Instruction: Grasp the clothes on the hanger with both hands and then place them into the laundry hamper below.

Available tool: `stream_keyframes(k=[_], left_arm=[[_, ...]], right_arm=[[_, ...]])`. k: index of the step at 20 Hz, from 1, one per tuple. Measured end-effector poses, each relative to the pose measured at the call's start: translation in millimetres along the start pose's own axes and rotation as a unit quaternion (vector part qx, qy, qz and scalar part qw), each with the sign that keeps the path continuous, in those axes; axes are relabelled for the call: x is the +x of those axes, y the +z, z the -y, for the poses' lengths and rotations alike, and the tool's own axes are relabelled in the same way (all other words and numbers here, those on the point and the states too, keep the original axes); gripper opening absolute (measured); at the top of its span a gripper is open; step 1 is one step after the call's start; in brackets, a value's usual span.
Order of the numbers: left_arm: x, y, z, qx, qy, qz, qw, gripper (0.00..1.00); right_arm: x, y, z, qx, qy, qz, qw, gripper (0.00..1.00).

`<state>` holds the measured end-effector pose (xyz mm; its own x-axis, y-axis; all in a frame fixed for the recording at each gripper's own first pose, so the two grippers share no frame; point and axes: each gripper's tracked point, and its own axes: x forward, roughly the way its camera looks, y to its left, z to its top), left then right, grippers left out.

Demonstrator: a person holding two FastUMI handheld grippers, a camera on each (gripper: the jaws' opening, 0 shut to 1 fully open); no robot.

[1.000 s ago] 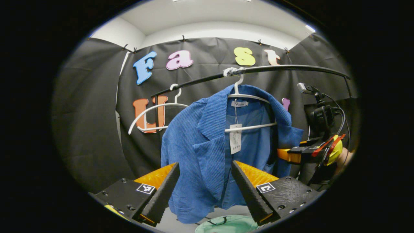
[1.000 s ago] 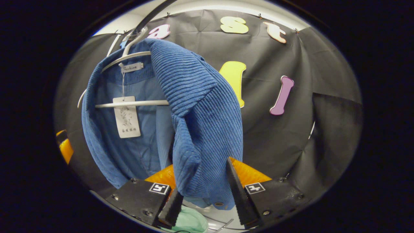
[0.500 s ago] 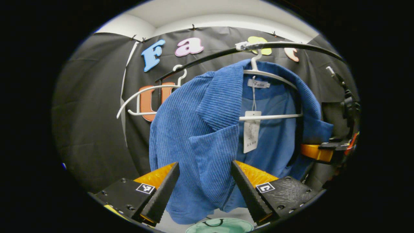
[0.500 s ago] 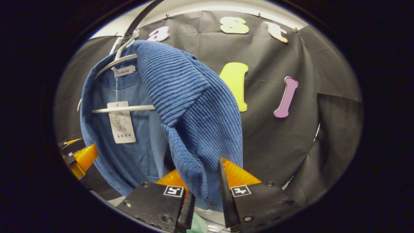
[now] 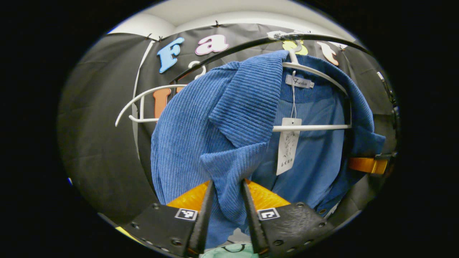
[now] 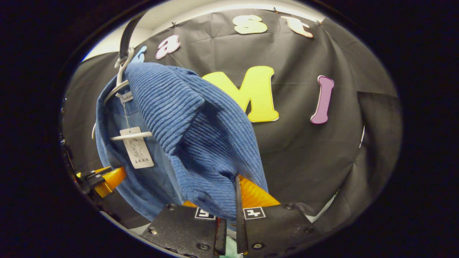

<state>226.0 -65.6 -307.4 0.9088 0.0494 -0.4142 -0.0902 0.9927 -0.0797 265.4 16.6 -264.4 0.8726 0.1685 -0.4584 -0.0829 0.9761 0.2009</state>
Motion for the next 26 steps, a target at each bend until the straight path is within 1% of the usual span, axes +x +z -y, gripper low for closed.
stream_keyframes(k=[1, 2, 3, 4, 7, 9, 12, 13, 14, 17, 18, 19, 20, 22, 23, 24, 26], left_arm=[[0, 2, -5, 0.003, 0.006, 0.001, 1.0, 0.33], [-2, 3, -8, 0.002, 0.009, 0.003, 1.0, 0.21], [-2, 4, -6, -0.004, -0.002, 0.001, 1.0, 0.1], [-3, 5, -2, -0.011, -0.014, 0.0, 1.0, 0.12], [-6, 8, -1, -0.027, -0.039, -0.013, 0.999, 0.12], [-11, 13, -10, -0.028, -0.032, -0.013, 0.999, 0.11], [-17, 27, -9, -0.025, -0.048, -0.004, 0.999, 0.11], [-18, 28, -8, -0.024, -0.055, -0.01, 0.998, 0.12], [-20, 30, -11, -0.025, -0.051, -0.01, 0.998, 0.11], [-26, 41, -12, -0.048, -0.061, -0.005, 0.997, 0.12], [-28, 45, -11, -0.056, -0.066, -0.006, 0.996, 0.17], [-30, 48, -14, -0.061, -0.065, -0.003, 0.996, 0.12], [-32, 53, -18, -0.063, -0.061, 0.004, 0.996, 0.17], [-37, 64, -23, -0.072, -0.058, 0.017, 0.996, 0.17], [-40, 70, -24, -0.079, -0.06, 0.025, 0.995, 0.05], [-42, 77, -28, -0.088, -0.061, 0.029, 0.994, 0.11], [-45, 85, -37, -0.103, -0.055, 0.033, 0.993, 0.11]], right_arm=[[-3, 1, 1, 0.002, 0.004, 0.0, 1.0, 0.14], [-6, 4, 3, 0.005, 0.007, 0.001, 1.0, 0.12], [-10, 8, 4, 0.011, 0.011, 0.005, 1.0, 0.12], [-12, 12, 5, 0.017, 0.014, 0.008, 1.0, 0.1], [-19, 18, 9, 0.042, 0.023, 0.013, 0.999, 0.1], [-26, 22, 11, 0.059, 0.03, 0.016, 0.998, 0.1], [-31, 36, 13, 0.058, 0.034, 0.032, 0.997, 0.1], [-30, 37, 15, 0.059, 0.031, 0.032, 0.997, 0.1], [-30, 40, 16, 0.065, 0.033, 0.032, 0.997, 0.1], [-36, 52, 14, 0.105, 0.051, 0.042, 0.992, 0.1], [-39, 58, 13, 0.119, 0.06, 0.048, 0.99, 0.1], [-39, 63, 14, 0.131, 0.066, 0.053, 0.988, 0.1], [-40, 68, 15, 0.14, 0.07, 0.059, 0.986, 0.1], [-43, 76, 19, 0.158, 0.074, 0.066, 0.982, 0.1], [-45, 79, 15, 0.166, 0.081, 0.071, 0.98, 0.1], [-46, 83, 16, 0.172, 0.085, 0.076, 0.978, 0.1], [-48, 88, 18, 0.185, 0.085, 0.081, 0.976, 0.1]])
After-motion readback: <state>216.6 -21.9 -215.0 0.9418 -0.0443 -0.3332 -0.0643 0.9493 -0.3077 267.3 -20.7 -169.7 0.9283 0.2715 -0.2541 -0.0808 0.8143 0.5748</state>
